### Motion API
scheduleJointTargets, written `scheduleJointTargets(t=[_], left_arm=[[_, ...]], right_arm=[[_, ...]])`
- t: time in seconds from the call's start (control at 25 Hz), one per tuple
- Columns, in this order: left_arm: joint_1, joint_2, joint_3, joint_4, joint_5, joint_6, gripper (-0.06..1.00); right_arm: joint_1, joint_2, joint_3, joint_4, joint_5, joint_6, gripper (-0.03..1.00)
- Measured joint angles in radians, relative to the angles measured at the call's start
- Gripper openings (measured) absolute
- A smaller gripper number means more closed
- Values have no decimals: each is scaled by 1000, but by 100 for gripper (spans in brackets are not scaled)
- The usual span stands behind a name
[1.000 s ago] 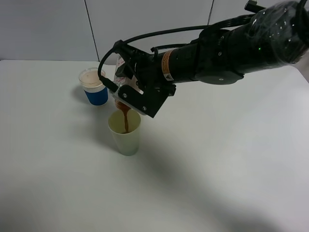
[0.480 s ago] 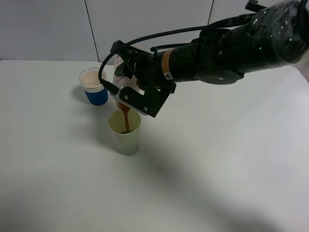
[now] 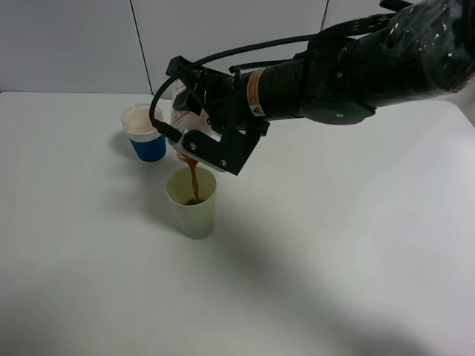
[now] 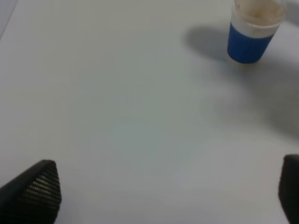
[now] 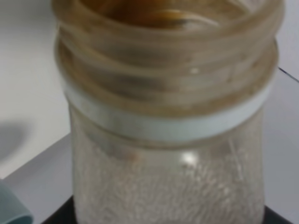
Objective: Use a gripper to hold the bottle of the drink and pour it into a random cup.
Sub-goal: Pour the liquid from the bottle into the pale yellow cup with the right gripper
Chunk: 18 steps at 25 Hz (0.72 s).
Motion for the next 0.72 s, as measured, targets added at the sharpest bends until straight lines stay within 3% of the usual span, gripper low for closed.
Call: scheduleJointTargets(t=[0.72], left_arm=[[0,0,0,0,0,0,93]], right_arm=[[13,0,0,0,-7,-80,38]])
